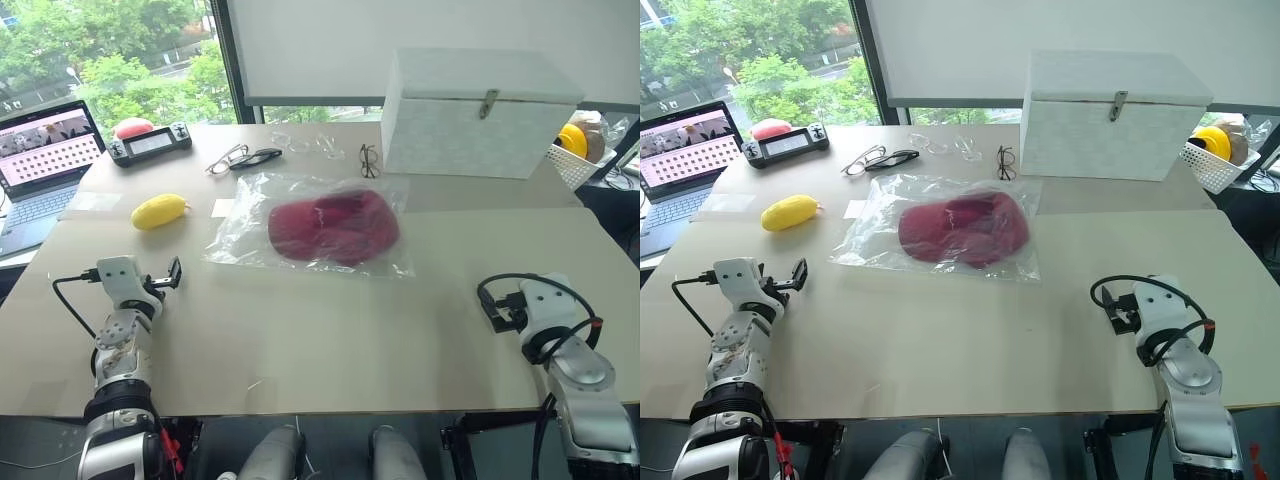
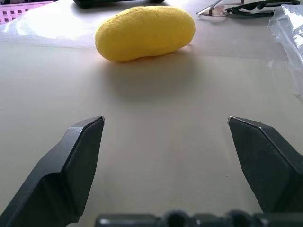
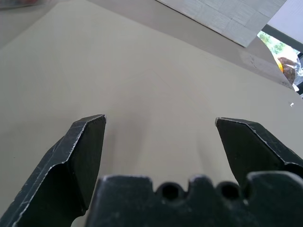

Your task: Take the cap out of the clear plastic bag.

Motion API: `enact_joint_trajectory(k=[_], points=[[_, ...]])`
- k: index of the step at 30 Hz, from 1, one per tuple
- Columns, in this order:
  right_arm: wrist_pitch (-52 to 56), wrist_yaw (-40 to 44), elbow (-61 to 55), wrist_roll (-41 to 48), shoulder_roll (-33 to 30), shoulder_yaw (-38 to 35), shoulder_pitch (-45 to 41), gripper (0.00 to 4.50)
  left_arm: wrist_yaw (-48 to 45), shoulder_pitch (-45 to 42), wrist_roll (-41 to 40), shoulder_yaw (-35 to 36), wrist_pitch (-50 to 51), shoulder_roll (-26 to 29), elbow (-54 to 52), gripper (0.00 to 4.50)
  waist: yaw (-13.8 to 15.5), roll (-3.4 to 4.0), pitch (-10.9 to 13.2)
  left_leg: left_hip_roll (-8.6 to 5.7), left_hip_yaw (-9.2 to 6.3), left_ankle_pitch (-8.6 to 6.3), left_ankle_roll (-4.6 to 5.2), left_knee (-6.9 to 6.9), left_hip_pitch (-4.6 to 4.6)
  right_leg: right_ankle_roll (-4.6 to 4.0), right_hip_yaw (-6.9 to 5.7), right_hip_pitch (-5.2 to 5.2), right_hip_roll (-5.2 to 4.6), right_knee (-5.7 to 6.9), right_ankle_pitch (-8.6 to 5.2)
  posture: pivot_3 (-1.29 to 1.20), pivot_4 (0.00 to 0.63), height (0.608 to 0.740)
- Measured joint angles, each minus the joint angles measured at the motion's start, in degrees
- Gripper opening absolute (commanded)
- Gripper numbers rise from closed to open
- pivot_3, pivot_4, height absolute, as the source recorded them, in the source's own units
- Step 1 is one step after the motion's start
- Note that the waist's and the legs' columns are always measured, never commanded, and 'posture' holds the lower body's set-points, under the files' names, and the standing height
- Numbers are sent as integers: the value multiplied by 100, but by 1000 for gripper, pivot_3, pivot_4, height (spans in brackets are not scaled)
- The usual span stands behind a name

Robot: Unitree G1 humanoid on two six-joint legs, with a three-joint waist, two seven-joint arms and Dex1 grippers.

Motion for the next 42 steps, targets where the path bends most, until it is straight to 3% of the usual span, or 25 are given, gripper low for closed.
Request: enact_joint_trajectory(k=[3,8,11,13,15,21,24,29,36,42], points=[[0,5,-14,-12,0,9,1,4429,-148,18,-38,-41,30,0,-35,4500,0,0,0,0,0,0,0,0,0,0,0,0,0,0,0,0,150,740],[36,349,-737,-109,-280,403,25,4429,-1540,252,-379,-462,532,171,-721,4500,-11,-12,10,2,-1,1,0,1,-21,-1,-3,-22,4,3,0,0,150,740],[247,1001,-1460,35,-849,626,-53,4429,-2630,413,-642,-743,1048,891,-1487,4500,-69,-55,38,31,1,2,-4,2,-53,-4,-5,-62,32,5,2,0,150,740],[543,1569,-2015,393,-1194,895,-300,4429,-3485,523,-875,-860,1456,1593,-2168,4500,-149,-61,41,55,1,5,-15,1,-83,-29,-4,-96,58,-2,18,0,150,740],[800,1978,-2409,714,-1355,1176,-457,4429,-4091,597,-1048,-948,1663,1958,-2671,4500,-158,-55,39,69,1,-5,-30,-2,-74,-36,-5,-94,67,-1,20,0,150,740],[1348,2673,-2526,1066,-1293,2439,-1407,4429,-5175,903,-1182,-1377,2018,2381,-3062,4500,-159,-59,55,99,9,-4,-33,-6,-80,-80,-8,-96,97,-37,45,0,150,740],[991,2505,-1629,110,-955,3488,-2334,4429,-5292,627,-1182,-1435,2064,2400,-2987,4500,-144,-67,59,111,16,1,-41,-5,-77,-89,-17,-95,107,-50,55,0,150,740],[162,1855,-397,-1410,-611,4313,-3042,4429,-5282,549,-1161,-1339,2060,2474,-2804,4500,-147,-66,59,107,26,-5,-53,-7,-84,-146,-16,-120,106,-41,91,0,150,740],[-753,1007,1103,-3039,11,5011,-3679,4429,-5147,515,-1127,-1267,2064,2472,-2709,4500,-184,-67,59,114,43,-6,-57,-8,-96,-158,-16,-146,109,-36,100,0,150,740],[-847,-19,2499,-4267,693,5367,-4268,4429,-4999,454,-1114,-1271,2076,2399,-2738,4500,-223,-67,58,137,47,10,-83,-7,-67,-176,-11,-135,137,-4,111,0,150,740]])
